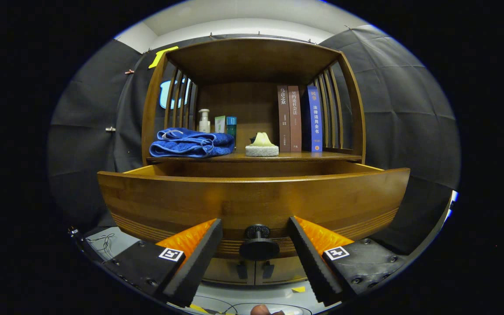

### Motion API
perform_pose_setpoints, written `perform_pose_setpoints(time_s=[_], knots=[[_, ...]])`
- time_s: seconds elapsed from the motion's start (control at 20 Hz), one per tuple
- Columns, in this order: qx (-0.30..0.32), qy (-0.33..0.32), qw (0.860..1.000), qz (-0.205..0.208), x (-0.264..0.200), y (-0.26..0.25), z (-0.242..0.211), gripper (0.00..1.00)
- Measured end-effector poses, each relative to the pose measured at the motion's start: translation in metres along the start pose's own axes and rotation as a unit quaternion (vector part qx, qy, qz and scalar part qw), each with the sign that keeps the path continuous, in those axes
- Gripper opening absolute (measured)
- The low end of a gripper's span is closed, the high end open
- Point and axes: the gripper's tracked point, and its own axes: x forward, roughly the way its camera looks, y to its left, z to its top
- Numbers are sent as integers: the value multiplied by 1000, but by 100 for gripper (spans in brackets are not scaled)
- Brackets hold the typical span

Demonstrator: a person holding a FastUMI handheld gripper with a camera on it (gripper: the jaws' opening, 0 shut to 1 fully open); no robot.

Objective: Pull open the drawer, take out the items inside it, and place them on the countertop above the cabinet.

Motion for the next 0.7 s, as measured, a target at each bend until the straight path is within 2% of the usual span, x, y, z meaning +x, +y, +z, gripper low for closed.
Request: perform_pose_setpoints(time_s=[0.7], knots=[[-11,6,1000,2,69,0,3,100]])
